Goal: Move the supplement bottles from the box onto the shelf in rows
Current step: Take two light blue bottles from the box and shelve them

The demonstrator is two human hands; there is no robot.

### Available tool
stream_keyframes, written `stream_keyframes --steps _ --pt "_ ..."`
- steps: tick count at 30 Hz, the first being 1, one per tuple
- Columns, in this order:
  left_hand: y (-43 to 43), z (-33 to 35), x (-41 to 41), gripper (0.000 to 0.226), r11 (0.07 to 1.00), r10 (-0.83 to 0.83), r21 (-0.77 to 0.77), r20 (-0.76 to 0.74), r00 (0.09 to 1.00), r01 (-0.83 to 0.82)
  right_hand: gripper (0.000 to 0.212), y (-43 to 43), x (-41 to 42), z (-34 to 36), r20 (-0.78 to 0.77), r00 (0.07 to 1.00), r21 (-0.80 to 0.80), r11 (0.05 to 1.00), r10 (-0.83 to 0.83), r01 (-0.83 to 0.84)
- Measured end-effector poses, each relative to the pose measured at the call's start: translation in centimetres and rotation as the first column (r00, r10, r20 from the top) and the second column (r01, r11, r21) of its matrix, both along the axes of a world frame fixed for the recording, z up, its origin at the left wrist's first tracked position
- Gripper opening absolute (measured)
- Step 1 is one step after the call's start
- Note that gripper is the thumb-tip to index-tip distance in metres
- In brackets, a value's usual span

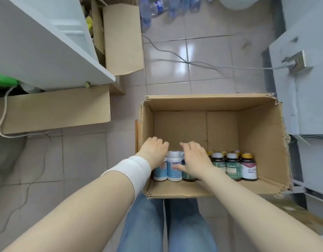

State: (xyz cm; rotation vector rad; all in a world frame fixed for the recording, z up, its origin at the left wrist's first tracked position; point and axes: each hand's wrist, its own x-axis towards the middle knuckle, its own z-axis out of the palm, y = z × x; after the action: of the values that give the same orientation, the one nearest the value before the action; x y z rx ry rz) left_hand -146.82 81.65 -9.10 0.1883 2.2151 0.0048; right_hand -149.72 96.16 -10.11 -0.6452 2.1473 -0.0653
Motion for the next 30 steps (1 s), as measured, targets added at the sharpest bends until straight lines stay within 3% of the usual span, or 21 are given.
stream_keyframes --steps 5,10,16,21,25,27,30 --pt "0.6 -4.6 -1.8 0.042 0.997 0.080 -0.038 0.306 0.949 -0.071 0.095 0.3 -0.7 -4.9 0.160 0.981 -0.022 0.994 0.105 -0.103" --pt "0.5 -5.0 -3.3 0.040 0.982 0.184 -0.043 0.469 0.864 -0.186 0.081 0.4 -0.6 -5.9 0.253 0.966 -0.051 0.998 0.046 -0.035" --pt "-0.5 -4.3 -3.4 0.071 0.944 0.280 0.027 0.461 0.842 -0.329 0.077 0.4 -0.7 -6.4 0.318 0.944 -0.060 0.992 -0.088 0.112" --pt "-1.2 -3.0 -3.7 0.065 0.906 0.341 0.124 0.356 0.870 -0.405 0.073 1.7 -0.3 -6.0 0.359 0.873 -0.141 0.905 -0.331 0.401" --pt "-2.0 -0.7 -4.6 0.061 0.867 0.415 0.199 0.222 0.882 -0.457 0.073 2.5 -0.4 -4.1 0.382 0.819 -0.219 0.819 -0.428 0.530" --pt "-2.6 1.2 -5.2 0.058 0.822 0.484 0.267 0.138 0.864 -0.503 0.071 3.2 -0.5 -2.6 0.428 0.758 -0.250 0.742 -0.491 0.622" --pt "-3.2 5.2 -6.0 0.051 0.697 0.603 0.438 0.068 0.794 -0.567 0.070 4.7 -0.5 0.8 0.534 0.579 -0.262 0.531 -0.616 0.806"
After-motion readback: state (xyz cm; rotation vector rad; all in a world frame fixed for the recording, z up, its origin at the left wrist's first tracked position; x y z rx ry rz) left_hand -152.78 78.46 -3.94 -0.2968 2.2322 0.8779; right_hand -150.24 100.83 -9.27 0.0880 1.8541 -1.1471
